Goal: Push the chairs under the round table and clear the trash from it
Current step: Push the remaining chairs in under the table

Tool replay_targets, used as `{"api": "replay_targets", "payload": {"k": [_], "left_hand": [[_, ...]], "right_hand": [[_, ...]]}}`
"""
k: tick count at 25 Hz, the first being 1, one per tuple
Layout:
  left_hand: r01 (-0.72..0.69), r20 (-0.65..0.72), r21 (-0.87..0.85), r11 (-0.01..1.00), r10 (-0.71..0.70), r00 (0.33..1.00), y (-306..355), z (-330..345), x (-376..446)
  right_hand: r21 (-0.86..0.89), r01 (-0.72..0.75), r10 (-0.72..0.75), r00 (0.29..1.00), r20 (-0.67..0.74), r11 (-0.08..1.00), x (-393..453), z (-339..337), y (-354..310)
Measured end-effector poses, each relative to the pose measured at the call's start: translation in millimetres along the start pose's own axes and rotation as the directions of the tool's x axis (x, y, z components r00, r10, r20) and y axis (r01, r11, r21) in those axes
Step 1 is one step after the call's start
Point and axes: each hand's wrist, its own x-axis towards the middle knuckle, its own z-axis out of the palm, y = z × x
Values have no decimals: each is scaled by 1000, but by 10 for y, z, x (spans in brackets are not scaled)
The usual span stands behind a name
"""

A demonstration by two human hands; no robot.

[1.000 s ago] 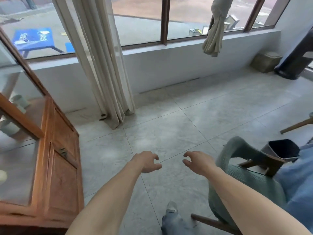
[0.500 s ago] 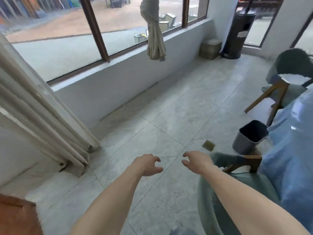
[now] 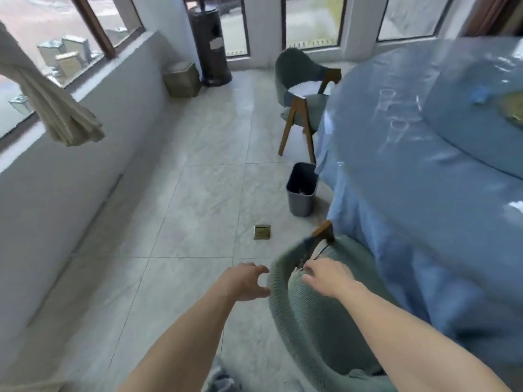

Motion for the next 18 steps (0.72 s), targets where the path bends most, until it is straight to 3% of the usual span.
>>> {"api": "replay_targets", "payload": {"k": [6,11,18], "left_hand": [[-331,166,247,911,297,940,203,-98,706],[-569,343,346,746,464,817,192,-179,1093],[-746,575,428,509,484,660,62,49,1259]], "right_hand": [[158,-287,290,957,0,945,-140,275,245],[333,-510,520,852,64,793,-398,620,36],[511,-644,632,741,228,570,-645,1163,-676]]}}
